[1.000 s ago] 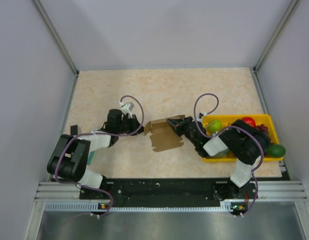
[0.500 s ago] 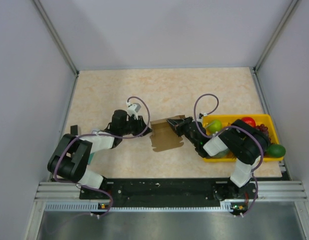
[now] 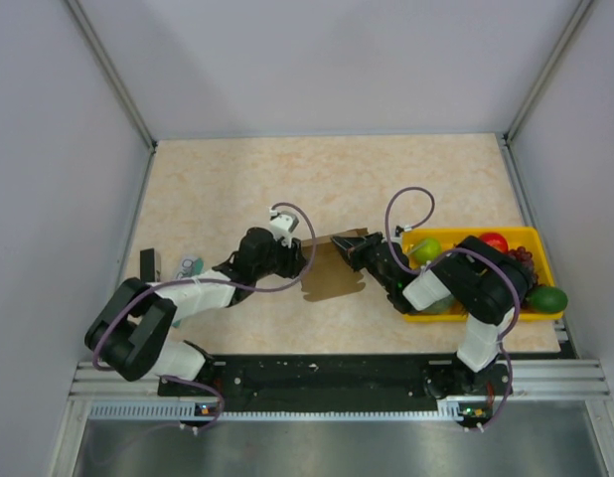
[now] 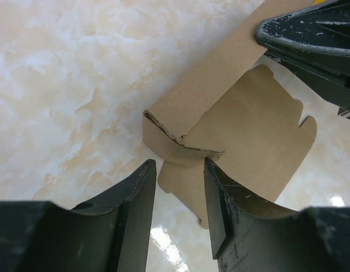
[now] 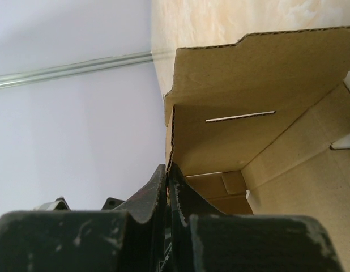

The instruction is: Fold the paper box

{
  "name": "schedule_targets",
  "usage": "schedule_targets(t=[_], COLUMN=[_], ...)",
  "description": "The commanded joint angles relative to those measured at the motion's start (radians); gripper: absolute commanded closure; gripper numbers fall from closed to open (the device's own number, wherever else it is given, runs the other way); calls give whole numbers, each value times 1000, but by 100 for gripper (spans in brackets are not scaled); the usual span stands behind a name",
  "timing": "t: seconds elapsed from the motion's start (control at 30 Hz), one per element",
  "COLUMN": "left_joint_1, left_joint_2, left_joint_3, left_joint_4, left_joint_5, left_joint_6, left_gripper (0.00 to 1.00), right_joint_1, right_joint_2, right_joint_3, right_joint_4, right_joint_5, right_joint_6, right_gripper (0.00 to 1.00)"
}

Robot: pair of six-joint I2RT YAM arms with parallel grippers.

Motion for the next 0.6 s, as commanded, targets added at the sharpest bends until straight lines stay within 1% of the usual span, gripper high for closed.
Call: schedule_targets(t=[0.0,0.03,0.23,0.3,0.33,0.37,0.57], left_joint_1=[-62,-80,-151,-176,-200,-209,-240], left_joint_2=[-33,-32,6,14,19,37,104], left_joint_3=[-26,-33,-33,-45,-51,-48,-31], left_joint_4=[82,109,150,200,218,243,321], left_joint_5=[-219,-266,-409,-467,-493,-550,-648], left_joint_6=[73,85,102,110,113,113,110], left_gripper=[55,55,52,48,48,48,44], right_joint_1=[4,4,8,8,10,11,11], right_joint_2=[29,28,28,23,22,22,25], right_joint_3=[-13,-13,-15,-13,-13,-13,-13], right_joint_4=[25,23,17,6,3,2,5], right_joint_5=[-13,-12,-15,-15,-10,-10,-15], right_joint_6=[-5,-7,5,5,7,11,25], right_gripper=[100,100,100,100,100,100,100])
